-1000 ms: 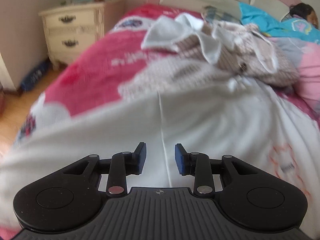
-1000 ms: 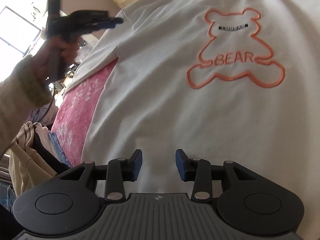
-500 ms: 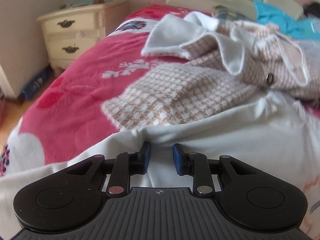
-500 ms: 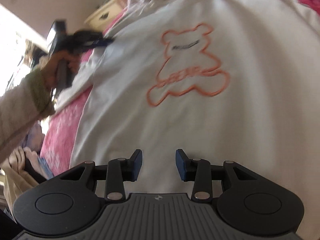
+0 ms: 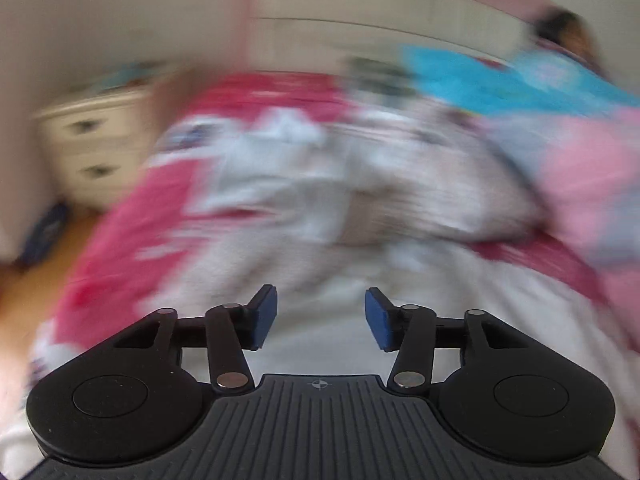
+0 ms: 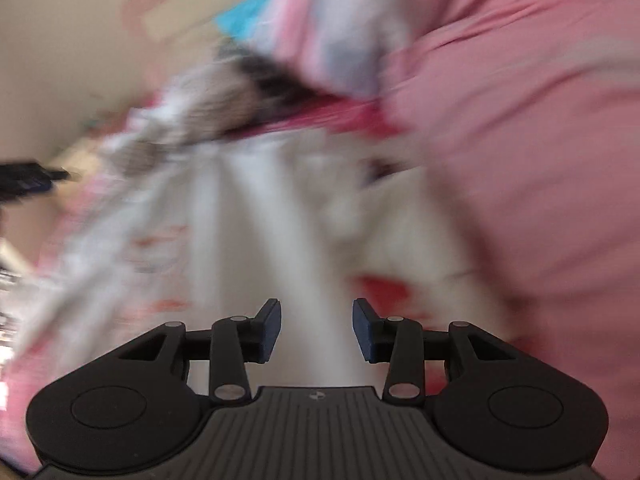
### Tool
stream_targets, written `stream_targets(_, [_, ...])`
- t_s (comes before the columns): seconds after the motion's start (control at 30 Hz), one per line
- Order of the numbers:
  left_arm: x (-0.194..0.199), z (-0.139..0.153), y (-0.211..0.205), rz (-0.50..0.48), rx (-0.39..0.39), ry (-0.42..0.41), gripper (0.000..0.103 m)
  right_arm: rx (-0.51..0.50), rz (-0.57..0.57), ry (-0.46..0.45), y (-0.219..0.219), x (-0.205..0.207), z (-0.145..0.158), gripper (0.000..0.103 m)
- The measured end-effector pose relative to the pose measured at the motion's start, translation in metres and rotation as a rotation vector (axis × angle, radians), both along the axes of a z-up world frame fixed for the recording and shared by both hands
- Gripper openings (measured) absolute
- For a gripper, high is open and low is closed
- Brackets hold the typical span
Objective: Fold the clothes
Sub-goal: 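Grasp the other white sleeve cuff with the right gripper, then lay the sleeve across the sweatshirt body and open the right gripper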
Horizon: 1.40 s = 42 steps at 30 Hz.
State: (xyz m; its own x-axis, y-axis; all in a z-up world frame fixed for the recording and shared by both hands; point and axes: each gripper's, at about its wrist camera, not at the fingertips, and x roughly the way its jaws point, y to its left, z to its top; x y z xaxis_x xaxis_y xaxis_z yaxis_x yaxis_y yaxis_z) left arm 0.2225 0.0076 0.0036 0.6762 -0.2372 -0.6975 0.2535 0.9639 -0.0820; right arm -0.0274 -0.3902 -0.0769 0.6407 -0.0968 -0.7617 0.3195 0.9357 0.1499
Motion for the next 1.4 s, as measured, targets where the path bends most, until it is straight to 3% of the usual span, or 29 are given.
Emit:
stream_targets(0.1, [-0.026, -0.029, -0.075, -0.213, -0.078, 0.067, 0.05, -0.147, -0.028, 0.071, -0.009, -0.008, -0.008, 0.042])
stream_targets(0.17, [-0.046, -0.055, -0.119, -0.33, -0.131, 0.118, 0.05, -0.191, -0.003, 0.123, -0.011, -0.008, -0.017, 0.042])
stream_targets(0.33, [-0.1, -0.103, -0.193, -0.521, -0.158, 0.163, 0.049, -0.304, 0.089, 0.222, 0.0, 0.007, -0.038, 0.042])
stream_targets(0.47, [-0.125, -0.12, -0.213, -0.591, -0.147, 0.165, 0.049, -0.337, 0.109, 0.245, 0.0, 0.016, -0.054, 0.039])
stream_targets(0.5, [-0.129, -0.123, -0.215, -0.592, -0.142, 0.154, 0.049, -0.345, 0.116, 0.247, -0.001, 0.017, -0.056, 0.033])
stream_targets(0.53, [-0.132, -0.126, -0.216, -0.594, -0.138, 0.146, 0.049, -0.358, 0.118, 0.247, -0.001, 0.017, -0.054, 0.015])
stream_targets(0.57, [-0.134, -0.129, -0.217, -0.596, -0.137, 0.146, 0.049, -0.372, 0.118, 0.246, 0.0, 0.017, -0.051, 0.013])
stream_targets(0.67, [-0.137, -0.134, -0.215, -0.584, -0.136, 0.151, 0.049, -0.381, 0.139, 0.154, 0.008, 0.01, -0.013, 0.012])
stream_targets(0.77, [-0.137, -0.138, -0.211, -0.566, -0.138, 0.152, 0.049, -0.406, 0.158, 0.01, 0.013, 0.008, 0.045, 0.012])
stream_targets(0.93, [-0.13, -0.142, -0.208, -0.546, -0.148, 0.164, 0.049, -0.328, 0.099, -0.174, -0.028, 0.028, 0.135, 0.012])
stream_targets(1.07, [-0.129, -0.144, -0.213, -0.54, -0.152, 0.162, 0.049, -0.269, 0.011, -0.21, -0.073, 0.026, 0.18, 0.012])
stream_targets(1.2, [-0.128, -0.147, -0.217, -0.543, -0.16, 0.164, 0.049, -0.077, -0.118, -0.209, -0.13, 0.034, 0.191, 0.012])
stream_targets(1.33, [-0.125, -0.148, -0.219, -0.543, -0.165, 0.167, 0.049, 0.116, -0.287, -0.223, -0.182, 0.028, 0.176, 0.012])
stream_targets(1.4, [-0.124, -0.149, -0.22, -0.546, -0.167, 0.168, 0.049, 0.159, -0.373, -0.214, -0.2, 0.022, 0.165, 0.012])
